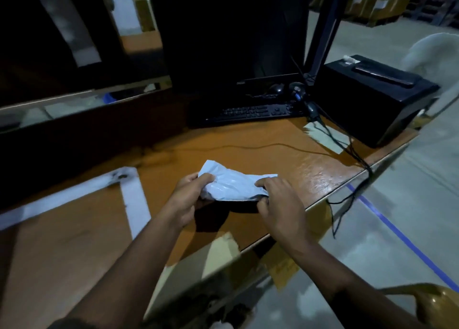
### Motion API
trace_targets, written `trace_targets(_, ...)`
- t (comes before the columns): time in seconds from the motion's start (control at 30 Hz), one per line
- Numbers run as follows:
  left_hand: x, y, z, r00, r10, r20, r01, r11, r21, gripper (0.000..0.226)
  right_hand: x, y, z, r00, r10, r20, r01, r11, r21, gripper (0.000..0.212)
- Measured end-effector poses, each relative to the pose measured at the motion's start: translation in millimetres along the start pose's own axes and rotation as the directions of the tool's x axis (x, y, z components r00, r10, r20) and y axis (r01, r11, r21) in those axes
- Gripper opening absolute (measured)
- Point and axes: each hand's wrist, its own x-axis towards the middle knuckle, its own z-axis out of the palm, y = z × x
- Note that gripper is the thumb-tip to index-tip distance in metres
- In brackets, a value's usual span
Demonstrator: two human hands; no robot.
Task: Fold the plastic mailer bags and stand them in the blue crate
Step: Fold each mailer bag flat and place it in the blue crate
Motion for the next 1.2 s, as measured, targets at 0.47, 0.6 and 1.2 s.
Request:
trace_targets(0.47,-145.5,-40.7,-168.7,0.973,-0.023,-0.228,-0.018,0.984,-0.179,0.063,-50.1,-140.4,64.3,0.874,-0.458,0.166,0.441,0.888,0.13,0.055)
trace_targets(0.6,-157.3,-53.8,-224.2,0.921,-0.008,-0.389,-0.051,0.989,-0.141,0.067,-57.3,-178.0,82.1,0.768,-0.626,0.136,0.614,0.78,0.125,0.043)
trace_targets(1.2,-119.4,-79.7,-275.2,0.654,0.727,0.211,-0.239,-0.066,0.969,0.042,-70.8,-259.9,140.4,0.782,-0.418,0.461,0.479,0.878,-0.016,0.062)
